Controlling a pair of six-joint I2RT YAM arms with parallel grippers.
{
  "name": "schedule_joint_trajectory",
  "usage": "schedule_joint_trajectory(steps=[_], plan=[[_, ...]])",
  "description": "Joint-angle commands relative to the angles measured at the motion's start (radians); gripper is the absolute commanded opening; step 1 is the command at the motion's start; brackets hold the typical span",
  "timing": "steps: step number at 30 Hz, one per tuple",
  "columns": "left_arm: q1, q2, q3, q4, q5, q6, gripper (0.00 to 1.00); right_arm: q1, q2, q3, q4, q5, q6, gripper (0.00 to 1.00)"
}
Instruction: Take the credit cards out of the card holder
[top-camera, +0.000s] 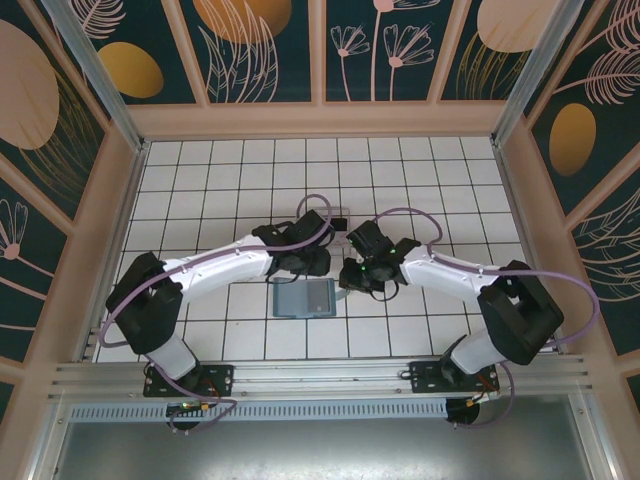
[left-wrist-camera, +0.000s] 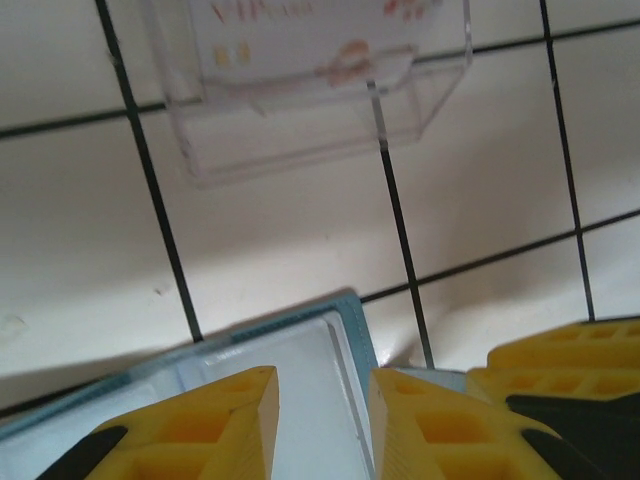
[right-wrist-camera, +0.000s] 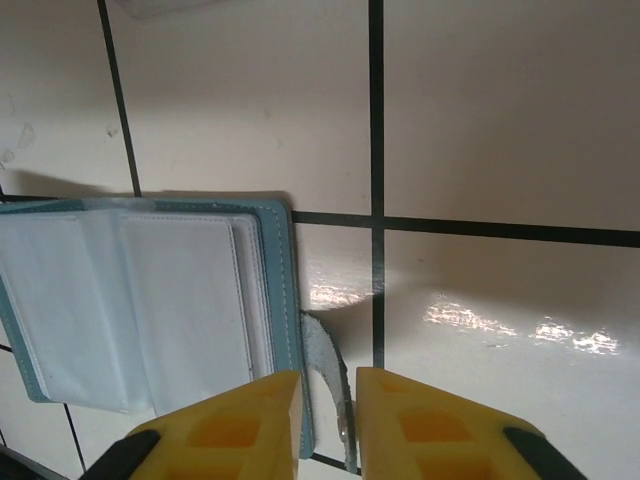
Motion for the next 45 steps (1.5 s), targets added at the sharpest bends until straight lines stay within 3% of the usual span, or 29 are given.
schedule_joint_trajectory(steps=[1, 8, 13, 25, 45], plan=[[-0.028, 0.031, -0.025, -0.042, 0.036, -0.046, 0.3, -0.028, -0.068, -0.024, -0.014, 0.039, 0.026, 0.24], [-0.044, 0.029, -0.114, 0.161, 0.252, -0.101, 0.29, -0.12, -0.183, -0.079, -0.023, 0.055, 0.038, 0.25], [-0.044, 0.043, -0.145, 0.24, 0.315, -0.119, 0.29, -0.156, -0.227, -0.099, -0.036, 0.049, 0.031, 0.25], [-0.042, 0.108, -0.161, 0.272, 0.274, -0.168, 0.28, -0.159, -0.244, -0.107, -0.046, 0.049, 0.037, 0.25], [-0.017, 0.032, -0.253, 0.33, 0.27, -0.191, 0.27, -0.159, -0.229, -0.096, -0.057, 0.044, 0.031, 0.25]])
